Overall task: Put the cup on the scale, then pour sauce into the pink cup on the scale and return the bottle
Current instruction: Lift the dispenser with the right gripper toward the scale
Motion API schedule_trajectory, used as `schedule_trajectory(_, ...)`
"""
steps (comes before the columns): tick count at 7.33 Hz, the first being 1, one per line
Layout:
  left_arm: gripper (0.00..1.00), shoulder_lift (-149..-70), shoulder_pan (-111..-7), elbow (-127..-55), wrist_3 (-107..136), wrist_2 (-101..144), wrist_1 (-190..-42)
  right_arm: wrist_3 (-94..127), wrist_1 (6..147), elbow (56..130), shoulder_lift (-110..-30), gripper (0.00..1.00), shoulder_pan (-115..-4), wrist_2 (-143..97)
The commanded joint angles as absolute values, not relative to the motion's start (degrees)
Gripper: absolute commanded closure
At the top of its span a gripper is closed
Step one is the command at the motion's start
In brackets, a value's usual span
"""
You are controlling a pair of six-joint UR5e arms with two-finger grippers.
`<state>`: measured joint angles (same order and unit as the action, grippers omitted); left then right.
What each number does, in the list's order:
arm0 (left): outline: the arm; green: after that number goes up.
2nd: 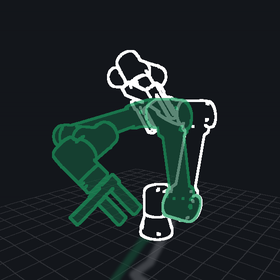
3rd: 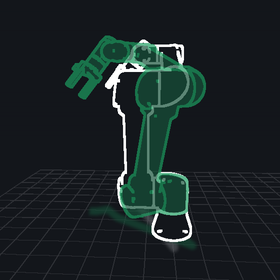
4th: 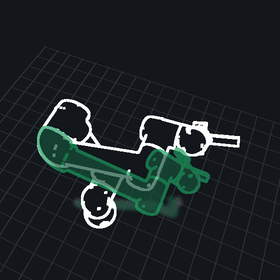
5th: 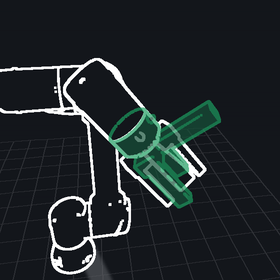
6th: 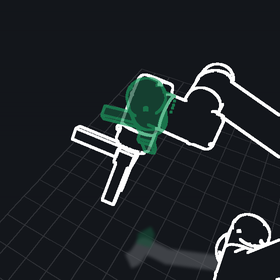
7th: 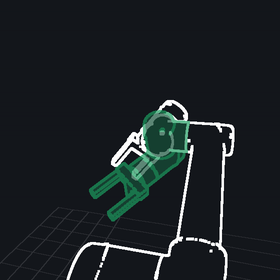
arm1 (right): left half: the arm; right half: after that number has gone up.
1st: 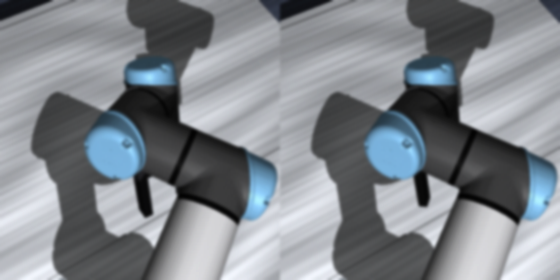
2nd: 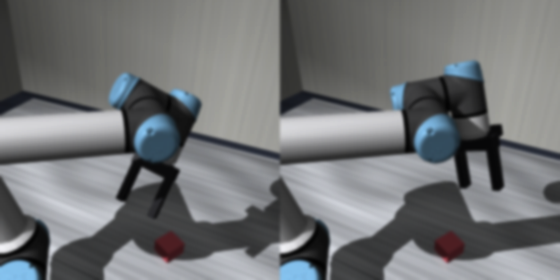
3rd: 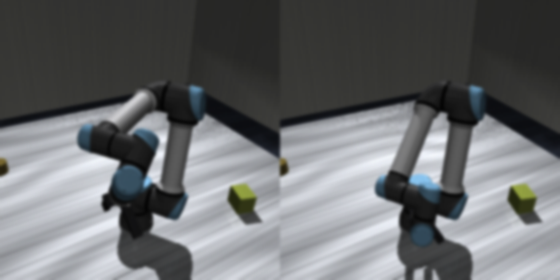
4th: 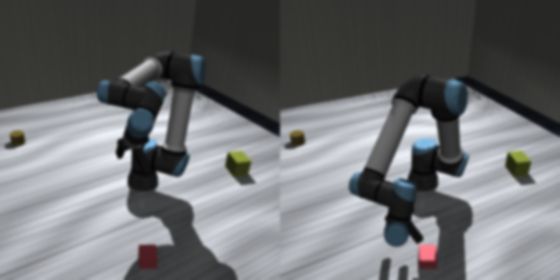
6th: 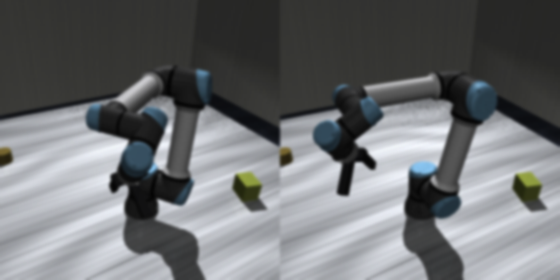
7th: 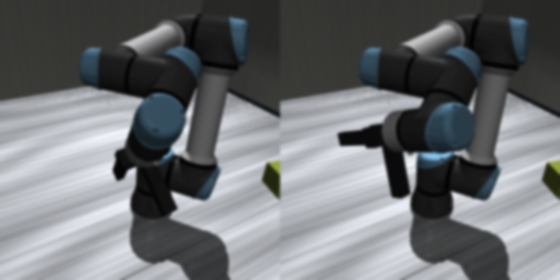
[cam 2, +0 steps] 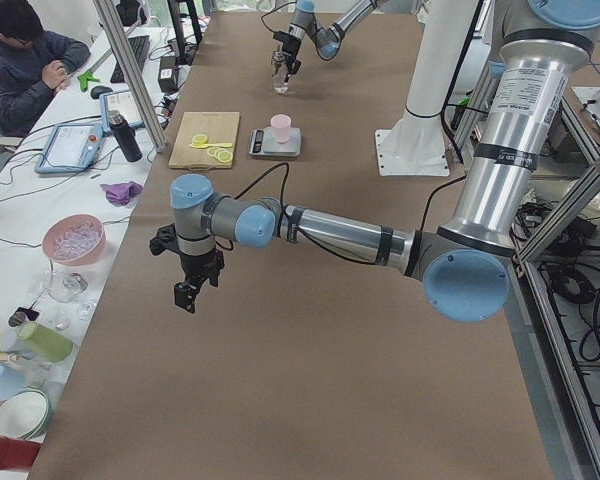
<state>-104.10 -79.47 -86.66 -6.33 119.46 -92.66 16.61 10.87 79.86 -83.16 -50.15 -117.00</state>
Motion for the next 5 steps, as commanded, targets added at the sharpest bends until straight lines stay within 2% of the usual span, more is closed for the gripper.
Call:
schedule_trajectory(1,0.01,-102.49,-79.63,-86.57,-6.15,123.53,-91.93,16.79,14.13,80.15,-82.97,1.00,-50.54,-118.90)
schedule_trajectory(5,0.01,-95.73,-88.75,-87.01,-7.03,133.14,-92.02,16.96,23.43,83.39,-82.88,1.00,-52.82,-119.79)
